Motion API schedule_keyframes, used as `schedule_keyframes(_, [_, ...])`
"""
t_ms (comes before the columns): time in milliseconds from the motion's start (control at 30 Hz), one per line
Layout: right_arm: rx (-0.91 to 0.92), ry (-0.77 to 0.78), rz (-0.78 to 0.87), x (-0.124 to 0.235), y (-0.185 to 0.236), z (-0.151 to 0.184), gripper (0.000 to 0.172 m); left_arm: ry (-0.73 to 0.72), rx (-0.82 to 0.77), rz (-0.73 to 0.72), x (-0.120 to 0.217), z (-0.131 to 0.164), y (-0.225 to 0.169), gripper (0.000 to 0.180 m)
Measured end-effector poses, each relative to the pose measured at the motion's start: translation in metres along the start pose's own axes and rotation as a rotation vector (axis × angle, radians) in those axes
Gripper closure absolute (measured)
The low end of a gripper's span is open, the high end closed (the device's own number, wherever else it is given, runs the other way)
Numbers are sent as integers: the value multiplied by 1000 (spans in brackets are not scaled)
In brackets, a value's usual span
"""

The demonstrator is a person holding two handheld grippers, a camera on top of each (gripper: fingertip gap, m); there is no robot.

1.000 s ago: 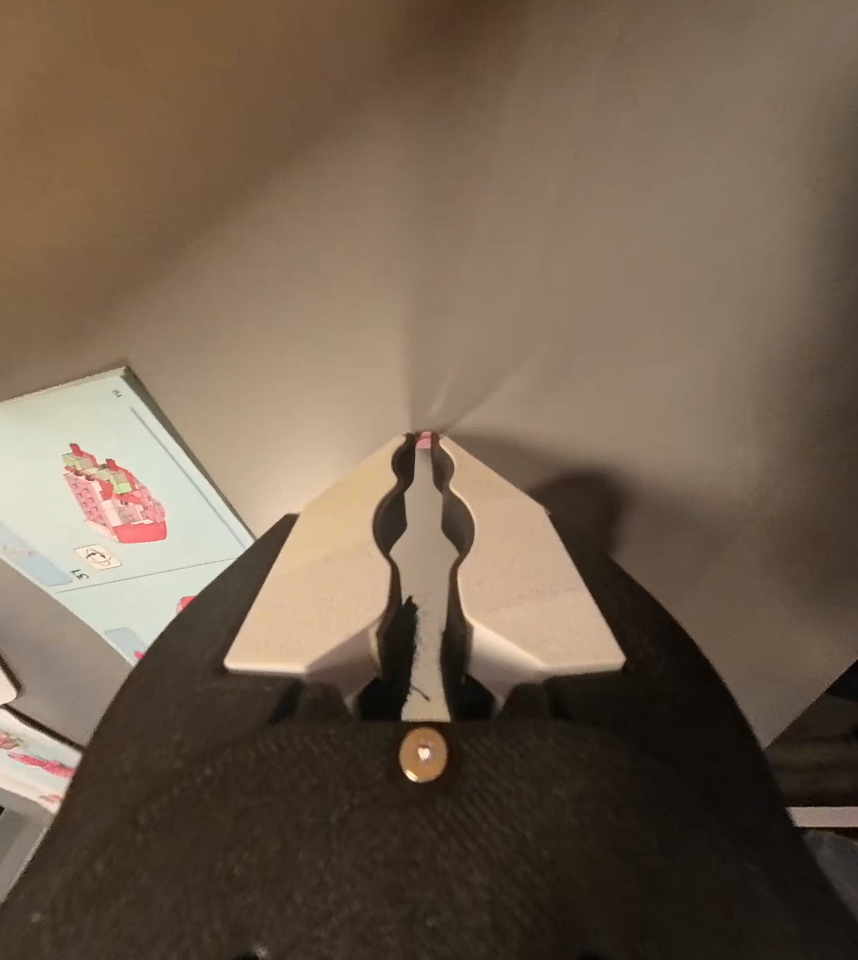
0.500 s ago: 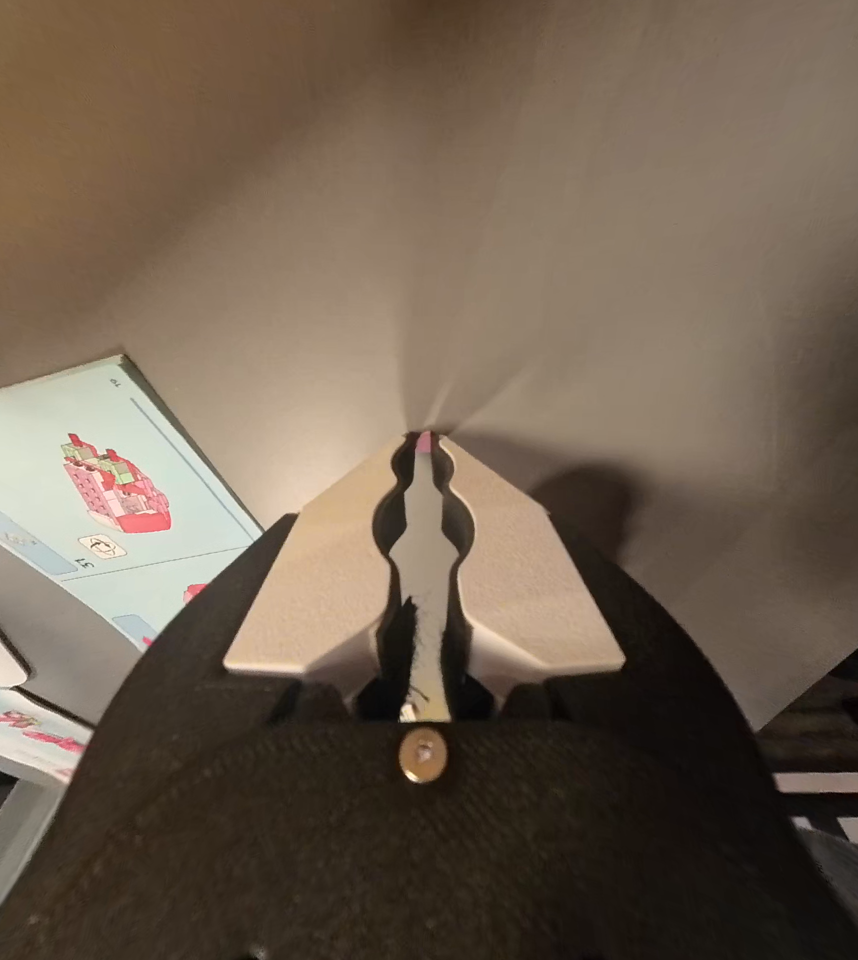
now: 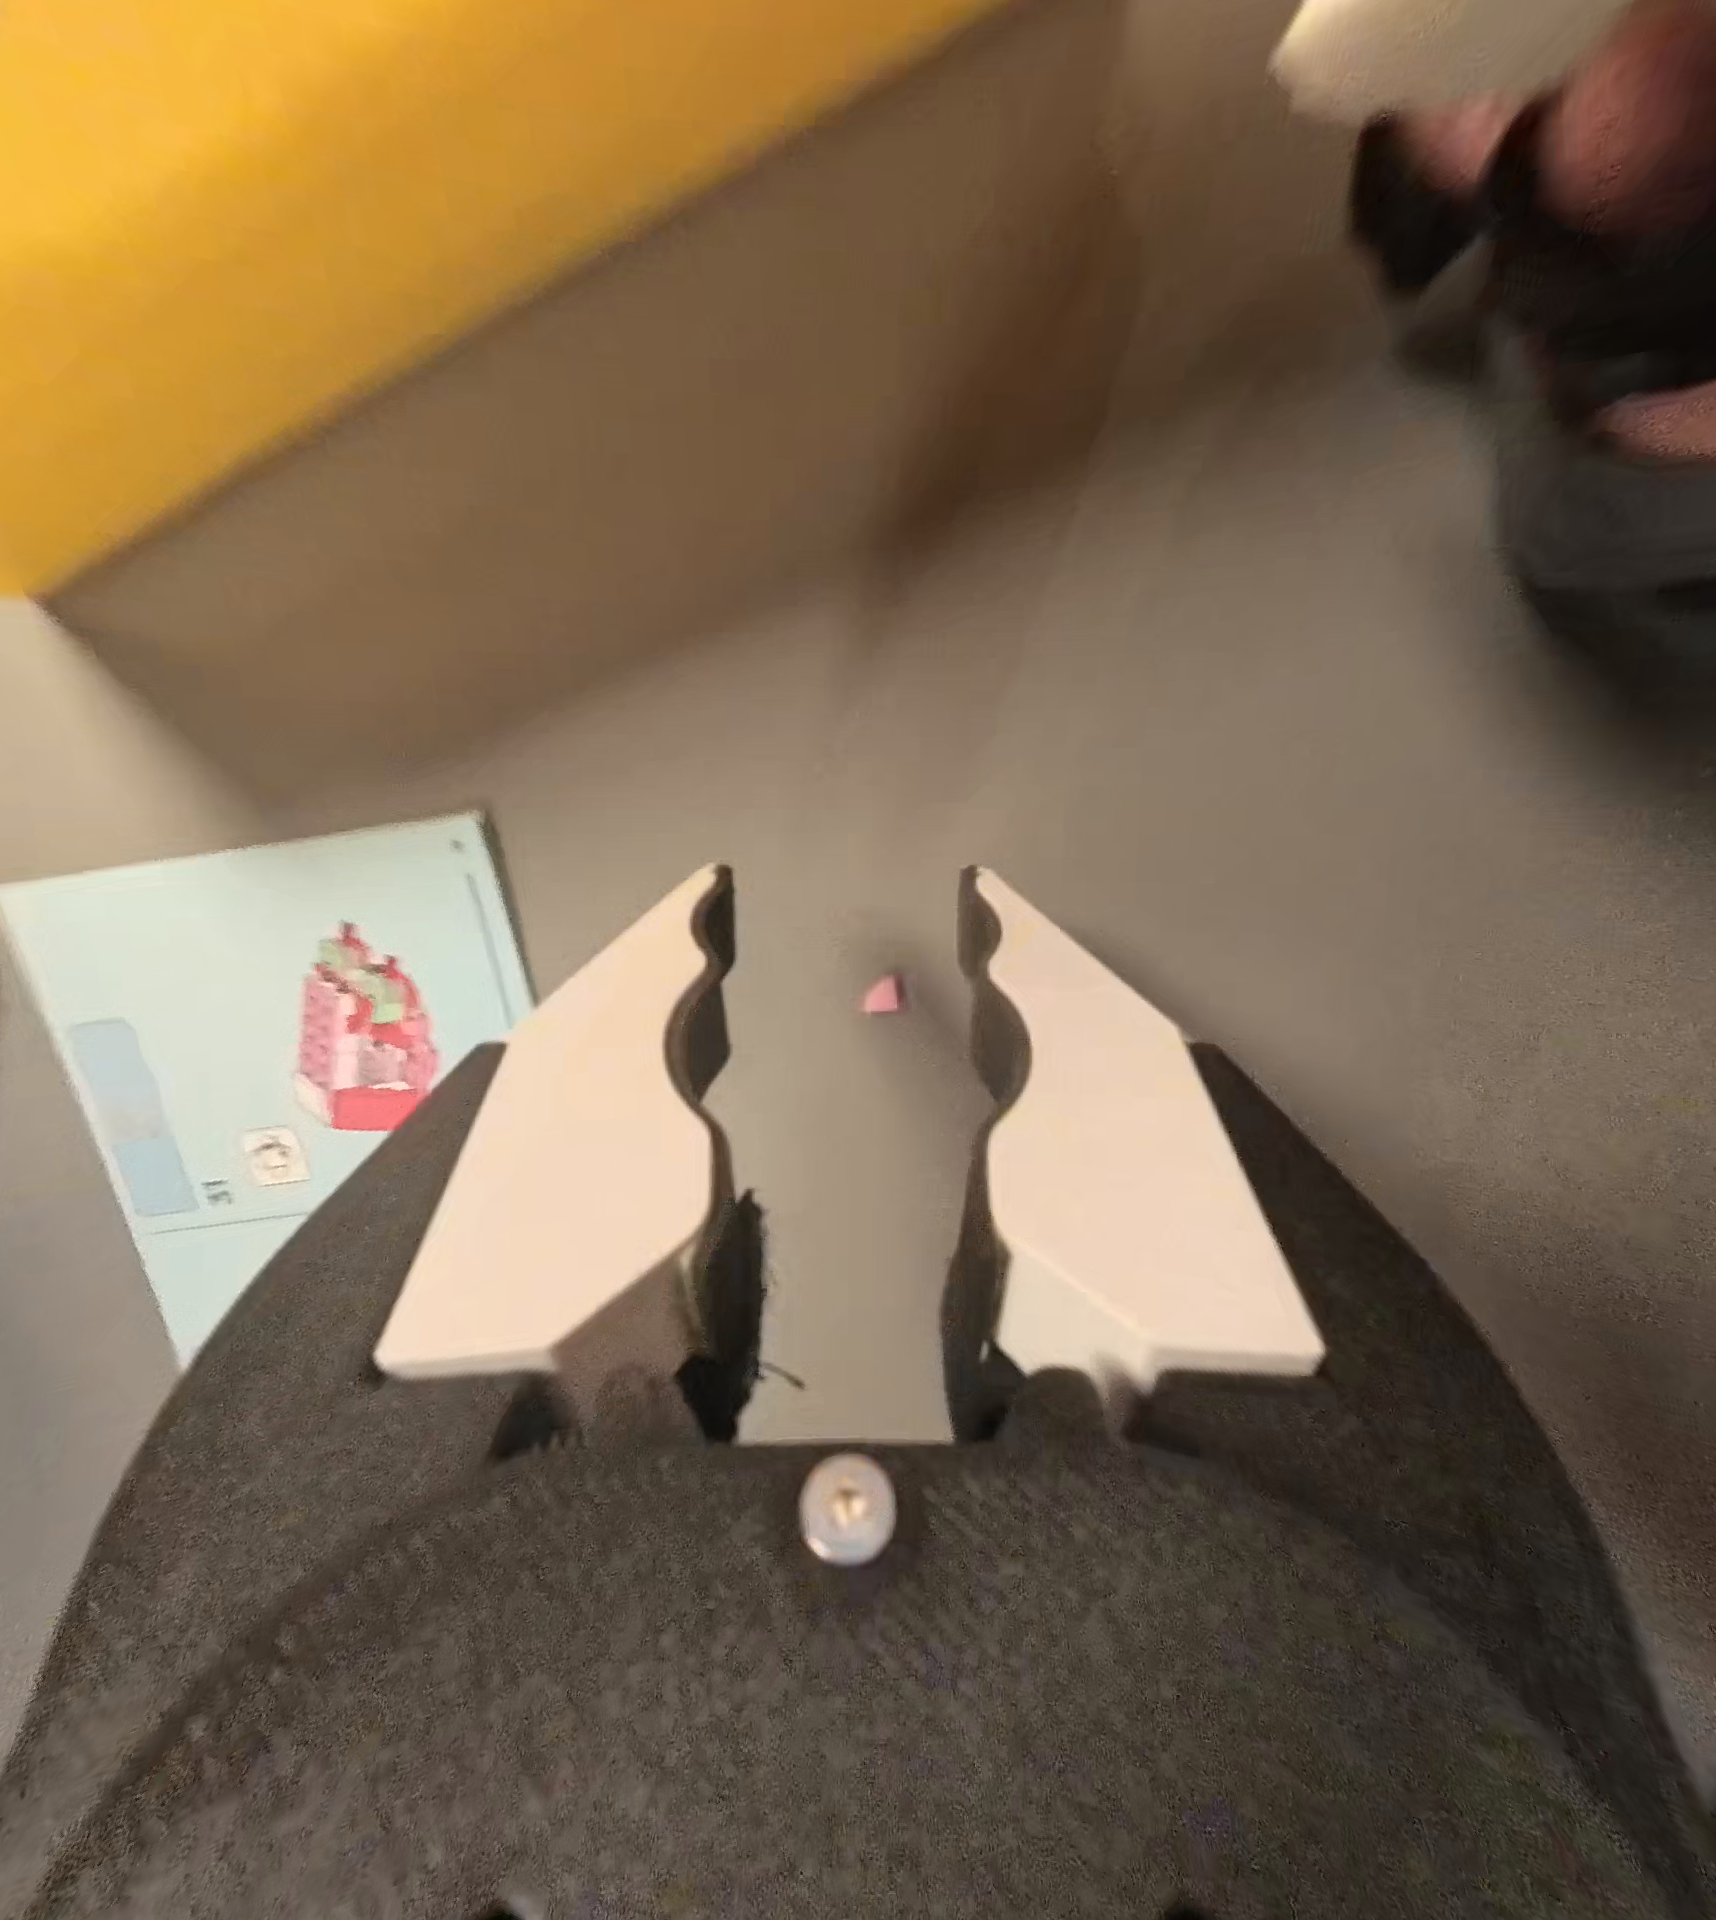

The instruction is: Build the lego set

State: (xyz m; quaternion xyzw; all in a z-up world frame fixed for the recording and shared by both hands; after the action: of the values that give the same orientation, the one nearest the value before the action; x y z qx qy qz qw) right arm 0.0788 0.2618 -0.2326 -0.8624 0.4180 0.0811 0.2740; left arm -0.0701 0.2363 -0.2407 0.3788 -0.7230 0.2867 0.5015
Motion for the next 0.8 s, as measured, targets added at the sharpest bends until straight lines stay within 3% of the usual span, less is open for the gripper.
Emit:
schedule_keyframes(133, [11,2,-8,-1,1,0,172,-343,69,-97,44,15,4,127])
schedule_keyframes(267, [31,2,-28,-3,5,0,172,-654,238,-120,71,65,-5,120])
schedule_keyframes(367, [63,5,-63,-6,11,0,172,-797,371,-129,70,110,-14,110])
schedule_keyframes(467, [104,2,-158,-10,24,0,172,-808,454,-67,54,145,-23,91])
schedule_keyframes(567, [137,-3,-267,-15,40,0,172,-694,456,-33,29,164,-27,78])
schedule_keyframes(800, [180,4,-293,-15,46,-1,172,-644,453,-6,12,163,-38,104])
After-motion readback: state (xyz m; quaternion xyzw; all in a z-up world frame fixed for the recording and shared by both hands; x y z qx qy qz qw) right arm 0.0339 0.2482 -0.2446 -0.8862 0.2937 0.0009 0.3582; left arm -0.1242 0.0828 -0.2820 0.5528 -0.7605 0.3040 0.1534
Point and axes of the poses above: each gripper's, where its closed fingertips meet, x back along the fingers, z out of its underside, y = z × x across the jaws, the point moved 8 cm from there along x, back along the fingers, and after that the axes turned 13 degrees about x, right-handed, at the moved point
